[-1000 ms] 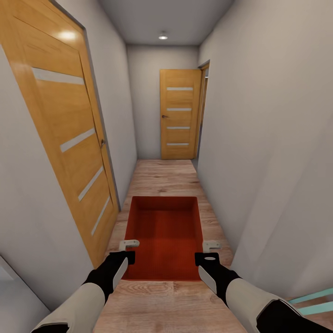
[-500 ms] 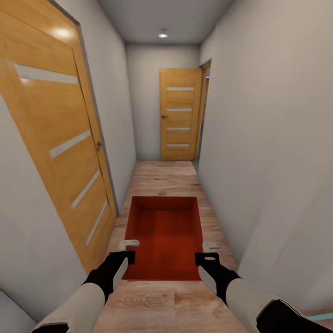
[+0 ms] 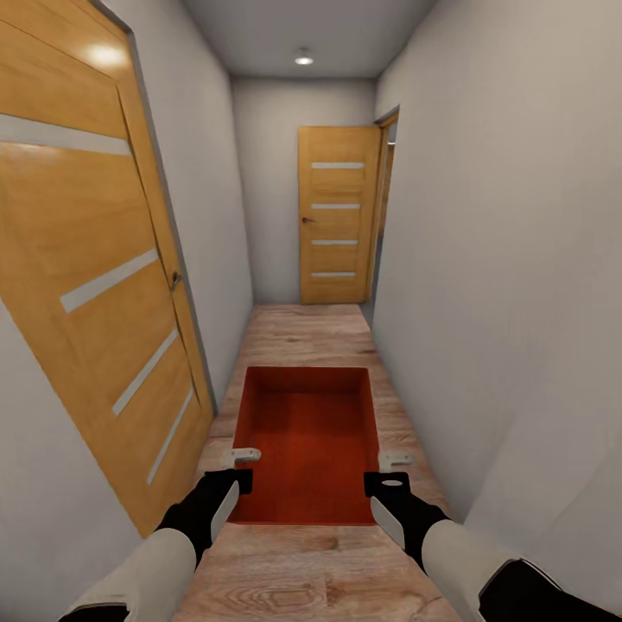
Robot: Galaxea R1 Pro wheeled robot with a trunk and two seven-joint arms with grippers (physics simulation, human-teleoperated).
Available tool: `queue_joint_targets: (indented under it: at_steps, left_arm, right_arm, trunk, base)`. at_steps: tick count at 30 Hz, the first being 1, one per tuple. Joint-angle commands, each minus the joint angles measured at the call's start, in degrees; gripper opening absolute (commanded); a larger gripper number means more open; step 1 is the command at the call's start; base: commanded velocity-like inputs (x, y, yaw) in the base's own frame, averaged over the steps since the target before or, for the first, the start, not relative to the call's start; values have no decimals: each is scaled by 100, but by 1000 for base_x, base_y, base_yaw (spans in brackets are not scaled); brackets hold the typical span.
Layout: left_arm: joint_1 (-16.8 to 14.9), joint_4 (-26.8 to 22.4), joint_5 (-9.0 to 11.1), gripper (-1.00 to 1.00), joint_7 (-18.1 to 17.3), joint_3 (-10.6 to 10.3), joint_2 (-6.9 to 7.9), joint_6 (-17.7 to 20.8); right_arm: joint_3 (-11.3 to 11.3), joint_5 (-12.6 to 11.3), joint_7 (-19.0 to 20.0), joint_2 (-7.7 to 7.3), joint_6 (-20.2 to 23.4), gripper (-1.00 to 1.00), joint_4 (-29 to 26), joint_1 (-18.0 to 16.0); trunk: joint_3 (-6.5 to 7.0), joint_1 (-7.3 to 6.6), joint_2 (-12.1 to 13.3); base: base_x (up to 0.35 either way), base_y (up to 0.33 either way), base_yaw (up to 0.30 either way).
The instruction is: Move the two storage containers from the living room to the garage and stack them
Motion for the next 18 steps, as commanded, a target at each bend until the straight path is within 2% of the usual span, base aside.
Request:
queue_joint_targets:
  at_steps: [1, 18]
  left_arm:
    - [2, -3, -164, -100, 32, 46, 53, 60]
    - [2, -3, -164, -100, 26, 46, 53, 60]
  right_arm:
    - [-147, 65, -13, -5, 40, -100, -179, -10]
    - [-147, 65, -13, -5, 48, -100, -179, -10]
  trunk:
    - [-13, 7, -13]
    - [-13, 7, -13]
  base:
    - [322, 0, 0]
    - [322, 0, 0]
